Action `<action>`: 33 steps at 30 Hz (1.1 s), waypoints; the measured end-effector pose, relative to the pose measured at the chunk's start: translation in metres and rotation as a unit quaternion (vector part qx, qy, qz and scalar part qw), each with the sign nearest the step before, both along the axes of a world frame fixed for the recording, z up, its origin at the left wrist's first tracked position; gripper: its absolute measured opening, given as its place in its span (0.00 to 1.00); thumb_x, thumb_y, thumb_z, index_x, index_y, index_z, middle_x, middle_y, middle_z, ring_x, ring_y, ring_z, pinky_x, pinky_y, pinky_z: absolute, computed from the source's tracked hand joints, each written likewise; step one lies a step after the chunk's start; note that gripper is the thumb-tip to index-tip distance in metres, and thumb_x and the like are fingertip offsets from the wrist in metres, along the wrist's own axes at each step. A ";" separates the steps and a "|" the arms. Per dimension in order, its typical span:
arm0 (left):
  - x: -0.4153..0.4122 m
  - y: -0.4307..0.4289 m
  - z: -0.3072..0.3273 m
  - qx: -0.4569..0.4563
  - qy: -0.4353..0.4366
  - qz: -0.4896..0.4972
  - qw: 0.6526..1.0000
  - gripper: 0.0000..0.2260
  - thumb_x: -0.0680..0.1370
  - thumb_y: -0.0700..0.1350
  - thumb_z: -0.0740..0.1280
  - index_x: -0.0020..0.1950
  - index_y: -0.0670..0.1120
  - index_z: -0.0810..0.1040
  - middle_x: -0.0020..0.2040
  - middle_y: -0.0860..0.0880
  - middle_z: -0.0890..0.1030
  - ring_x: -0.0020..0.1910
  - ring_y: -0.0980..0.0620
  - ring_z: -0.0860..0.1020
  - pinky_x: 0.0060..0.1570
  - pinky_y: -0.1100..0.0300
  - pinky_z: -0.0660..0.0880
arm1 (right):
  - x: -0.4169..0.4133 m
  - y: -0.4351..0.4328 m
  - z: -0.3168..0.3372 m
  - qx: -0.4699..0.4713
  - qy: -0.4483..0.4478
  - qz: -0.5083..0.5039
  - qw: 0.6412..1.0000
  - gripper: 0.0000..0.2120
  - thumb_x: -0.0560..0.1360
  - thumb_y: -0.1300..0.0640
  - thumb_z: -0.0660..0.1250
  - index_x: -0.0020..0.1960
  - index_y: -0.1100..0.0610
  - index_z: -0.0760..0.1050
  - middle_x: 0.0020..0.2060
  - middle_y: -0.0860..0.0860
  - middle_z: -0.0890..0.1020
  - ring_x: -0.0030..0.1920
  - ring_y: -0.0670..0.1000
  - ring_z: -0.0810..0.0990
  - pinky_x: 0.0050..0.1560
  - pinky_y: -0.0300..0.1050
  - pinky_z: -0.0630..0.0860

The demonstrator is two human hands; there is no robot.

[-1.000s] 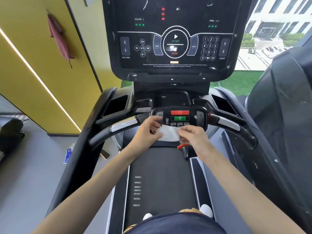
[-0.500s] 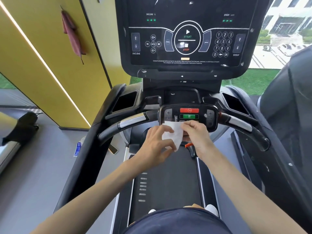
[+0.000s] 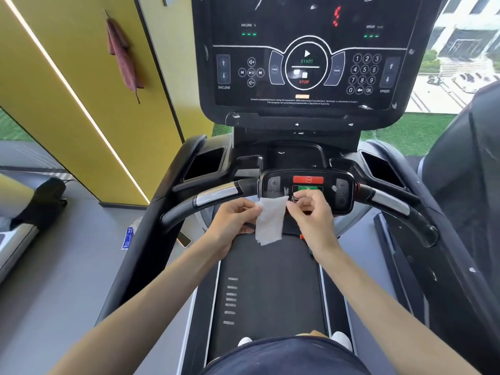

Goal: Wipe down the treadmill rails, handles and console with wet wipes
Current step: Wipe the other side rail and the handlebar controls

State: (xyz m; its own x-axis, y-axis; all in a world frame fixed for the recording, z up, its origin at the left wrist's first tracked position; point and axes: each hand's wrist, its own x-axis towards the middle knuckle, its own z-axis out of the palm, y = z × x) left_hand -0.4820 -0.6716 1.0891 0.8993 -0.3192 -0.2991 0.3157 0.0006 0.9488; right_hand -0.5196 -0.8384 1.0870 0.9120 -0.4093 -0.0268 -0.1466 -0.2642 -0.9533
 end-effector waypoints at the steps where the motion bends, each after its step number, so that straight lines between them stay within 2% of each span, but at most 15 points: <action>1: -0.001 -0.002 -0.001 0.016 -0.019 0.000 1.000 0.08 0.77 0.39 0.67 0.39 0.45 0.76 0.32 0.52 0.78 0.33 0.56 0.76 0.39 0.62 0.72 | 0.000 0.002 0.001 -0.006 -0.010 0.012 1.000 0.04 0.74 0.59 0.70 0.46 0.52 0.76 0.39 0.48 0.81 0.43 0.45 0.80 0.47 0.39 0.76; 4: -0.003 -0.004 0.000 0.047 -0.077 -0.020 0.996 0.07 0.77 0.39 0.68 0.39 0.45 0.77 0.34 0.52 0.80 0.35 0.57 0.76 0.40 0.61 0.72 | -0.001 0.012 0.008 0.067 0.036 0.101 0.992 0.02 0.74 0.57 0.71 0.44 0.56 0.81 0.38 0.52 0.84 0.40 0.46 0.83 0.44 0.37 0.77; 7: -0.005 -0.005 0.004 0.050 -0.115 -0.037 0.991 0.04 0.77 0.39 0.69 0.42 0.45 0.79 0.33 0.56 0.81 0.34 0.62 0.76 0.38 0.67 0.72 | 0.000 0.016 0.012 0.127 0.061 0.093 0.986 0.05 0.75 0.55 0.70 0.44 0.57 0.82 0.40 0.56 0.85 0.38 0.44 0.82 0.37 0.30 0.73; 9: -0.005 -0.003 0.004 0.058 -0.139 -0.051 0.987 0.02 0.76 0.39 0.69 0.44 0.42 0.80 0.35 0.56 0.81 0.34 0.62 0.75 0.38 0.69 0.71 | 0.001 0.015 0.016 0.144 0.082 0.088 0.982 0.09 0.76 0.54 0.68 0.44 0.59 0.83 0.41 0.57 0.85 0.41 0.48 0.83 0.39 0.32 0.72; 11: -0.004 -0.002 0.001 0.081 -0.166 -0.056 0.981 0.03 0.76 0.39 0.70 0.46 0.40 0.81 0.39 0.50 0.82 0.38 0.58 0.78 0.41 0.66 0.73 | 0.001 0.015 0.018 0.161 0.105 0.093 0.977 0.12 0.77 0.53 0.65 0.41 0.58 0.82 0.39 0.55 0.85 0.40 0.49 0.84 0.42 0.36 0.72; 13: -0.003 -0.001 -0.001 0.098 -0.182 -0.056 0.977 0.03 0.76 0.39 0.71 0.46 0.39 0.80 0.42 0.44 0.83 0.43 0.50 0.81 0.46 0.59 0.76 | 0.002 0.016 0.017 0.156 0.122 0.092 0.976 0.10 0.76 0.55 0.65 0.39 0.57 0.81 0.39 0.54 0.85 0.41 0.49 0.84 0.47 0.41 0.72; 15: -0.003 -0.002 -0.002 0.107 -0.188 -0.056 0.975 0.04 0.76 0.39 0.70 0.46 0.39 0.80 0.43 0.43 0.83 0.43 0.48 0.80 0.47 0.58 0.76 | 0.003 0.016 0.016 0.147 0.138 0.088 0.975 0.08 0.75 0.60 0.64 0.41 0.59 0.80 0.38 0.55 0.85 0.42 0.50 0.84 0.50 0.44 0.73; 17: -0.002 0.000 -0.002 0.102 -0.173 -0.058 0.978 0.04 0.76 0.39 0.70 0.45 0.37 0.80 0.40 0.46 0.82 0.39 0.55 0.78 0.42 0.64 0.74 | 0.004 0.016 0.015 0.154 0.148 0.090 0.973 0.07 0.74 0.63 0.63 0.41 0.59 0.79 0.38 0.54 0.85 0.41 0.50 0.84 0.52 0.46 0.73; 19: 0.001 0.004 0.000 0.072 -0.120 -0.052 0.989 0.06 0.74 0.40 0.71 0.44 0.37 0.79 0.38 0.48 0.81 0.36 0.57 0.76 0.39 0.67 0.72 | 0.003 0.016 0.015 0.149 0.154 0.105 0.971 0.06 0.73 0.64 0.63 0.39 0.58 0.77 0.37 0.53 0.85 0.40 0.48 0.84 0.53 0.45 0.73; 21: 0.008 0.012 0.004 0.040 -0.066 -0.012 0.997 0.05 0.70 0.42 0.69 0.38 0.41 0.78 0.36 0.49 0.79 0.35 0.56 0.76 0.37 0.66 0.72 | 0.003 0.015 0.015 0.128 0.161 0.120 0.971 0.07 0.71 0.65 0.64 0.36 0.57 0.75 0.35 0.52 0.84 0.40 0.48 0.83 0.50 0.44 0.73; 23: 0.016 0.023 0.010 0.011 -0.021 0.044 0.999 0.06 0.71 0.40 0.66 0.34 0.44 0.74 0.32 0.51 0.77 0.32 0.55 0.75 0.33 0.66 0.73 | 0.004 0.012 0.013 0.102 0.171 0.129 0.971 0.08 0.70 0.65 0.64 0.34 0.58 0.74 0.33 0.52 0.84 0.40 0.48 0.81 0.47 0.42 0.72; 25: 0.023 0.035 0.015 -0.011 0.017 0.076 0.997 0.11 0.76 0.35 0.61 0.34 0.44 0.73 0.28 0.52 0.76 0.28 0.56 0.75 0.29 0.65 0.73 | 0.005 0.010 0.011 0.079 0.182 0.138 0.971 0.09 0.70 0.66 0.64 0.32 0.58 0.73 0.30 0.52 0.82 0.38 0.49 0.80 0.45 0.42 0.71; 28: 0.028 0.050 0.018 0.002 0.036 0.072 0.997 0.11 0.77 0.34 0.59 0.35 0.43 0.73 0.29 0.50 0.76 0.28 0.53 0.74 0.29 0.62 0.74 | 0.006 0.007 0.007 0.022 0.192 0.139 0.971 0.13 0.71 0.64 0.64 0.28 0.55 0.72 0.24 0.45 0.78 0.39 0.50 0.81 0.44 0.41 0.70; 30: 0.029 0.054 0.017 0.015 0.035 0.068 0.997 0.10 0.76 0.35 0.60 0.35 0.42 0.72 0.31 0.48 0.74 0.29 0.52 0.73 0.30 0.62 0.73 | 0.006 0.009 0.008 -0.019 0.184 0.137 0.973 0.13 0.70 0.62 0.65 0.27 0.53 0.73 0.25 0.45 0.78 0.39 0.49 0.79 0.40 0.42 0.70; 33: 0.029 0.057 0.019 0.018 0.065 0.081 0.994 0.10 0.76 0.37 0.60 0.35 0.43 0.72 0.29 0.48 0.72 0.27 0.52 0.70 0.26 0.65 0.68 | 0.007 0.011 0.011 -0.118 0.165 0.132 0.970 0.07 0.71 0.59 0.66 0.34 0.55 0.77 0.34 0.48 0.80 0.38 0.47 0.76 0.37 0.42 0.71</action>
State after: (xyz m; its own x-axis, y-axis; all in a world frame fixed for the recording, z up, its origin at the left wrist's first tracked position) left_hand -0.4528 -0.6143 1.1080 0.8908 -0.1606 -0.4251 0.4346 0.0277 0.9002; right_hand -0.5123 -0.8277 1.0984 0.9437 -0.1931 -0.2686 -0.3308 -0.5383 -0.7751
